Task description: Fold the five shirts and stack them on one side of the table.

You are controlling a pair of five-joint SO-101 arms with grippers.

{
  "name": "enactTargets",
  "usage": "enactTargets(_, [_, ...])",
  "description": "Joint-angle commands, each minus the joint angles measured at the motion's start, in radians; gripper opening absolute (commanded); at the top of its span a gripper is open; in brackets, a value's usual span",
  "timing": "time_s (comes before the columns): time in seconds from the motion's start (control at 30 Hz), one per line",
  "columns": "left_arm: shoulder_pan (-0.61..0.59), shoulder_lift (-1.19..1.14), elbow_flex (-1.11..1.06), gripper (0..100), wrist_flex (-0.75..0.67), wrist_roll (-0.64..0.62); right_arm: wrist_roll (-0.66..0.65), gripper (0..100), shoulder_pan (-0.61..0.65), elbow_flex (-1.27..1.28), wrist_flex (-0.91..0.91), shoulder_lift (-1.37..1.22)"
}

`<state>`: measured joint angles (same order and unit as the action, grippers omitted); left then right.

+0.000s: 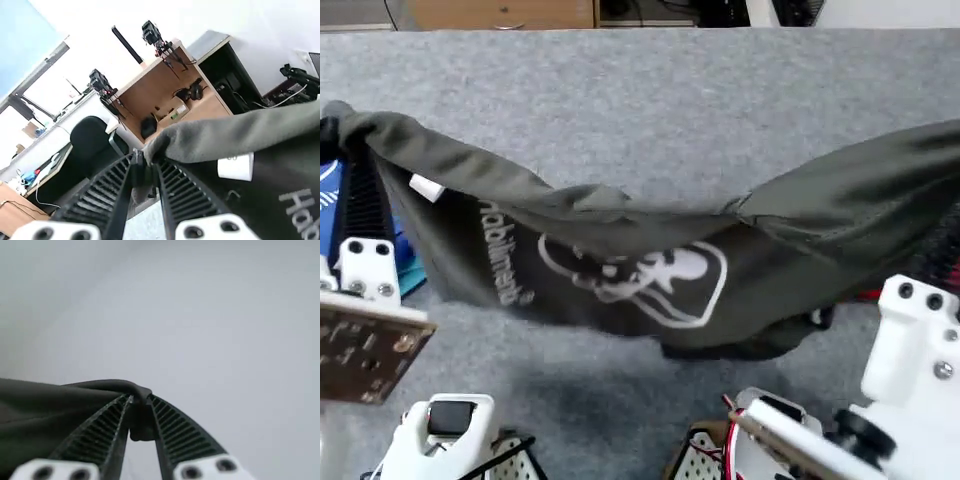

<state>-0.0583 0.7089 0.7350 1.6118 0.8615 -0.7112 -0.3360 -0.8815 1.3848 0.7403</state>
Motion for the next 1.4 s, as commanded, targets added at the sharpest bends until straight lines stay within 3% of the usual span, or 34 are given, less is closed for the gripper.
enactTargets(0.0, [0.005, -0.019, -0.037, 2, 0.038, -0.012, -0.011, 0.2, -0.018, -0.008, 0.041, -0.038])
enactTargets(0.17, [0.005, -0.018, -0.324, 2, 0.063, -0.009, -0.008, 0.2, 0.008, 0.054, 0.078, -0.147])
enactTargets(0.27, [0.005, -0.018, -0.499, 2, -0.009, -0.009, -0.012, 0.2, 0.067, 0.179, 0.084, -0.202])
enactTargets(0.5, [0.005, -0.019, -0.919, 2, -0.408, -0.009, -0.003, 0.2, 0.202, 0.545, -0.025, -0.271])
enactTargets(0.8, [0.006, -0.05, -1.37, 2, -1.017, 0.0, -0.008, 0.2, 0.223, 1.006, -0.585, -0.283])
enactTargets(1.03, [-0.02, -0.3, -1.303, 2, -1.295, 0.044, -0.011, 0.2, 0.223, 1.125, -0.945, -0.334])
enactTargets(1.37, [-0.043, -0.704, -0.809, 2, -1.31, 0.046, -0.103, 0.2, 0.223, 0.868, -1.105, -0.638])
